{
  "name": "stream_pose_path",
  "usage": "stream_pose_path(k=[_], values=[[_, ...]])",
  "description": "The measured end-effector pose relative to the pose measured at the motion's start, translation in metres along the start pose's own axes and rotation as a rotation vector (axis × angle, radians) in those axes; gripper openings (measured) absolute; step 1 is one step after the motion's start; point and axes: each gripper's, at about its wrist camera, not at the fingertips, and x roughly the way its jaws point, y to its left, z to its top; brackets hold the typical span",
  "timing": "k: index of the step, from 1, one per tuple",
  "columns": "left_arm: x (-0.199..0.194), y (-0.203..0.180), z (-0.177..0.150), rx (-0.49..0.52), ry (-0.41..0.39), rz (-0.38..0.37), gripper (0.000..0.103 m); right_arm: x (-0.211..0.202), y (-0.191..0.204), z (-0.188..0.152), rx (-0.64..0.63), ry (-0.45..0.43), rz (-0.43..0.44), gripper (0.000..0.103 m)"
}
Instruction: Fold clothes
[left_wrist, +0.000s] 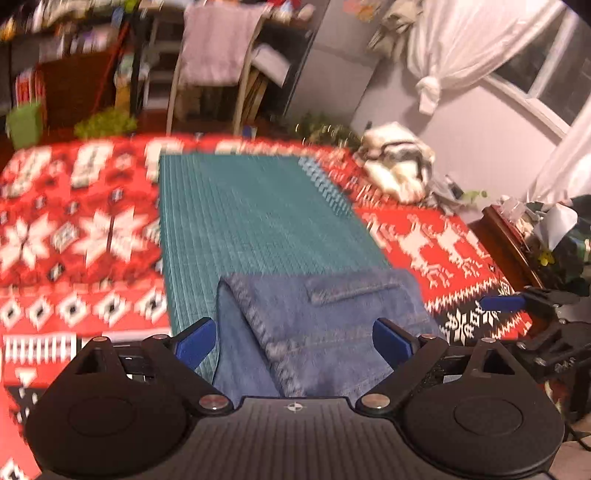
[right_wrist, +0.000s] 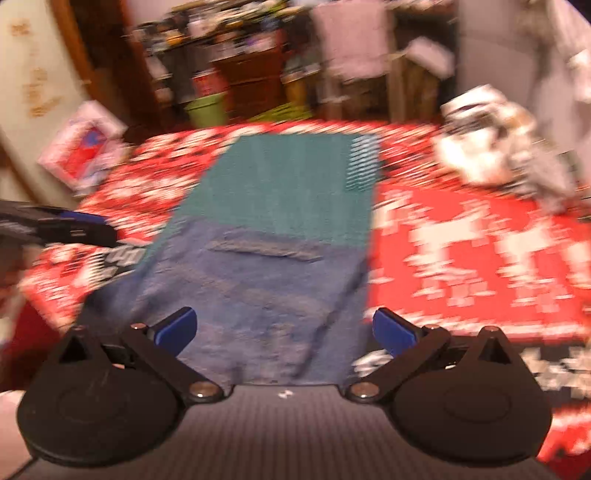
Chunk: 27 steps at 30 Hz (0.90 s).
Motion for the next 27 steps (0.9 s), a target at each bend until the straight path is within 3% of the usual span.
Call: stream_pose_path(k=[4,9,14,17,20,22,27], values=[[-0.005,0.019,0.001,-0.058,-0.011,0.064,0.092,0.008,-0.006,-0.001,0.013,0.007,0.014,0.103],[-0.007,0.037,-0.001,-0.066,0.052,0.084,0.09,0.013,-0.022,0.005,0.095,0.005,-0.007,0.103],[0.003,0.042,-0.009,0.008,0.15,0.063,0.06,0.026,-0.05,0.006,0.231,0.044,-0.013,0.101],[0.008,0.044,-0.016,0.012,0.208,0.021,0.049,0.031,-0.055,0.002,0.243,0.07,-0.023,0.091],[0.014,0.044,-0.021,0.029,0.25,0.024,0.042,0.035,-0.058,-0.002,0.251,0.097,-0.045,0.076],[0.018,0.045,-0.022,0.033,0.27,0.019,0.036,0.038,-0.061,-0.005,0.26,0.113,-0.069,0.055],[0.03,0.048,-0.021,0.035,0.319,-0.007,0.031,0.045,-0.07,-0.009,0.28,0.129,-0.081,0.05]])
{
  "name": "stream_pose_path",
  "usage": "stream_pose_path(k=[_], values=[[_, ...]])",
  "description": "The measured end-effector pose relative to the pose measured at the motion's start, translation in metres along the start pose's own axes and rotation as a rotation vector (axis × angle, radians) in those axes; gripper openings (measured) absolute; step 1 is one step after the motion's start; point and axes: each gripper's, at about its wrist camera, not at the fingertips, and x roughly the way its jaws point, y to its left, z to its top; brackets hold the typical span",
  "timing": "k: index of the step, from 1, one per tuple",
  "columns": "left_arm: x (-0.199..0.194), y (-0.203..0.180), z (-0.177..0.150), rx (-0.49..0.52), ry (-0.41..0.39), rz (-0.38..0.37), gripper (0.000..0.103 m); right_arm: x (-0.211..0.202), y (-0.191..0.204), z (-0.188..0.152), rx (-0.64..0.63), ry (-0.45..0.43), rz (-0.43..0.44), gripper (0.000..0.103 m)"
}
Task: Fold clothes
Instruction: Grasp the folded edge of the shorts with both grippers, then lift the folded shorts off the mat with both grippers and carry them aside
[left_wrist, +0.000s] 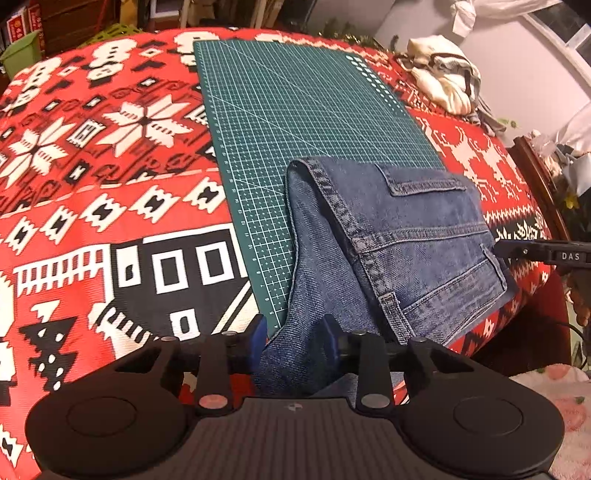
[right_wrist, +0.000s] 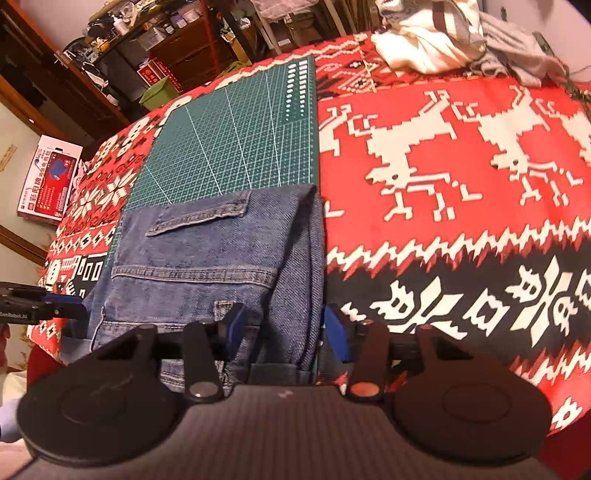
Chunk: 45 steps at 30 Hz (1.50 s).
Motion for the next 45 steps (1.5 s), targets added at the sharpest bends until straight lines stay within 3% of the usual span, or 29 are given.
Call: stream_pose_path(k=[9,12,14,19,22,28,29,30,31,33,40,45], values=[[0.013,0.005,0.011,-0.043,0.025,-0.056,0.028,0.014,0.0,0.013,-0.014,0.019,-0.013,0.025],[0.015,0.001,0.013,-0.04,0.037,-0.054,0.019,0.014,0.009,0.015,-0.073,0.027,-0.042,0.023],[0.014,-0.005,0.013,-0.018,0.036,-0.045,0.01,0.012,0.01,0.015,-0.064,0.018,-0.016,0.002],[0.003,-0.023,0.013,0.039,0.016,-0.02,0.009,0.011,0.013,0.016,-0.055,0.016,-0.022,0.002],[0.0,-0.022,0.015,0.032,0.007,-0.04,0.01,0.014,0.004,0.018,-0.003,0.029,-0.007,0.012],[0.018,-0.01,0.016,-0.023,0.044,-0.028,0.017,0.018,0.002,0.02,-0.012,0.023,0.004,0.016],[0.02,-0.01,0.016,-0.027,0.044,-0.032,0.017,0.019,0.003,0.019,-0.019,0.02,0.008,0.014],[0.02,-0.011,0.017,-0.032,0.044,-0.035,0.017,0.019,0.004,0.019,-0.027,0.017,0.011,0.006],[0.02,-0.012,0.017,-0.031,0.037,-0.04,0.009,0.018,0.007,0.019,-0.038,0.011,0.003,0.003],[0.015,-0.014,0.016,-0.03,0.026,-0.037,0.008,0.016,0.012,0.019,-0.059,-0.002,-0.004,0.002],[-0.024,-0.016,0.008,-0.122,-0.104,-0.028,0.008,0.005,0.033,0.051,-0.109,-0.03,0.069,0.002],[-0.051,-0.009,-0.01,-0.257,-0.23,0.005,0.008,0.023,0.083,0.107,-0.282,-0.001,0.108,0.002]])
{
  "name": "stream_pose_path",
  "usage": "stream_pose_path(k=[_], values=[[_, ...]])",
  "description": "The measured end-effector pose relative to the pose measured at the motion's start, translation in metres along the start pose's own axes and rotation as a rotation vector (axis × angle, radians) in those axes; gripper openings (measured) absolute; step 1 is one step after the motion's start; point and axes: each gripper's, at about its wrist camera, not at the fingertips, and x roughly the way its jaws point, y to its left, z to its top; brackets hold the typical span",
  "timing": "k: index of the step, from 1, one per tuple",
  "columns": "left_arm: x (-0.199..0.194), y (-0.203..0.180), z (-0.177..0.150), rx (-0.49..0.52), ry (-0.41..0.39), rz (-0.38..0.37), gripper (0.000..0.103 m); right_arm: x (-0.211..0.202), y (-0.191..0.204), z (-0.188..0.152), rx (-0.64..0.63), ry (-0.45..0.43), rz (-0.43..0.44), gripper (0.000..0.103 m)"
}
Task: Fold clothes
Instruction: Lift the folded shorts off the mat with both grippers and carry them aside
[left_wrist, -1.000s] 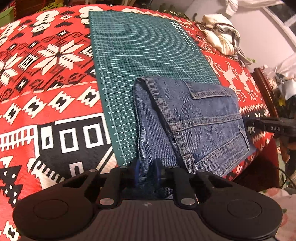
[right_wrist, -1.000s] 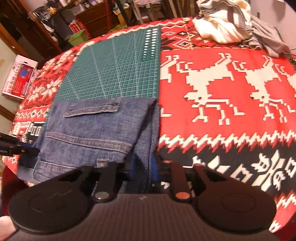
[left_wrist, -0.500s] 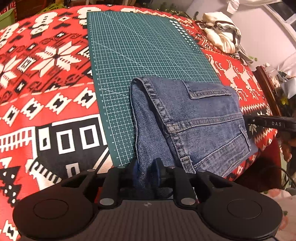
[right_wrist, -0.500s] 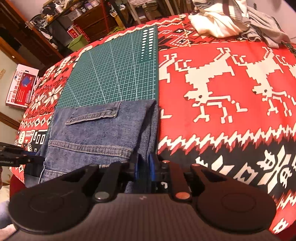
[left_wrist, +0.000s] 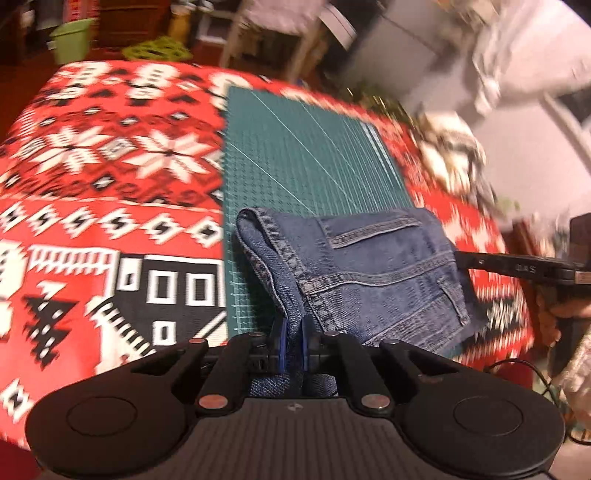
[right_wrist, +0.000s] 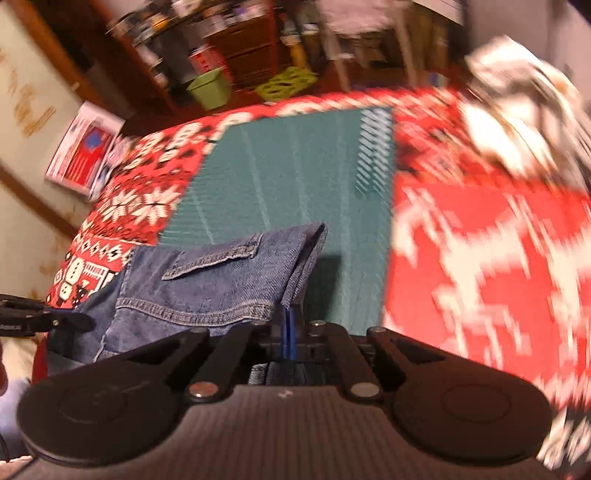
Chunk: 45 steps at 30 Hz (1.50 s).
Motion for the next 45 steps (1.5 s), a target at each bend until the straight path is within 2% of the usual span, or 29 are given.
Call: stream_pose_path(k=[6,12,17,21,26,31,37,41,45], values=[[-0.042,0.033,-0.003,-0.204,-0.175,0.061,0.008,0.044,0.083,0.109,-0.295,0.026,0.069,0.001],[-0.068,0.079,-0.002,-0.464,-0.35,0.143,0.008,0.119,0.188,0.201,-0.53,0.061,0.148,0.001],[-0.076,0.108,0.003,-0.606,-0.433,0.224,0.008,0.189,0.264,0.245,-0.653,0.106,0.195,0.001],[-0.076,0.124,0.011,-0.657,-0.463,0.273,0.008,0.235,0.31,0.262,-0.738,0.128,0.204,0.001],[-0.068,0.137,0.019,-0.665,-0.48,0.315,0.008,0.279,0.343,0.275,-0.765,0.132,0.221,0.001],[-0.059,0.149,0.02,-0.669,-0.474,0.341,0.008,0.32,0.358,0.277,-0.796,0.16,0.202,0.001],[-0.044,0.16,0.012,-0.703,-0.436,0.303,0.008,0.363,0.352,0.262,-0.805,0.187,0.145,0.002],[-0.045,0.161,0.002,-0.709,-0.433,0.287,0.01,0.364,0.343,0.259,-0.787,0.152,0.113,0.013],[-0.055,0.161,-0.009,-0.698,-0.432,0.272,0.01,0.329,0.33,0.254,-0.775,0.102,0.109,0.019]])
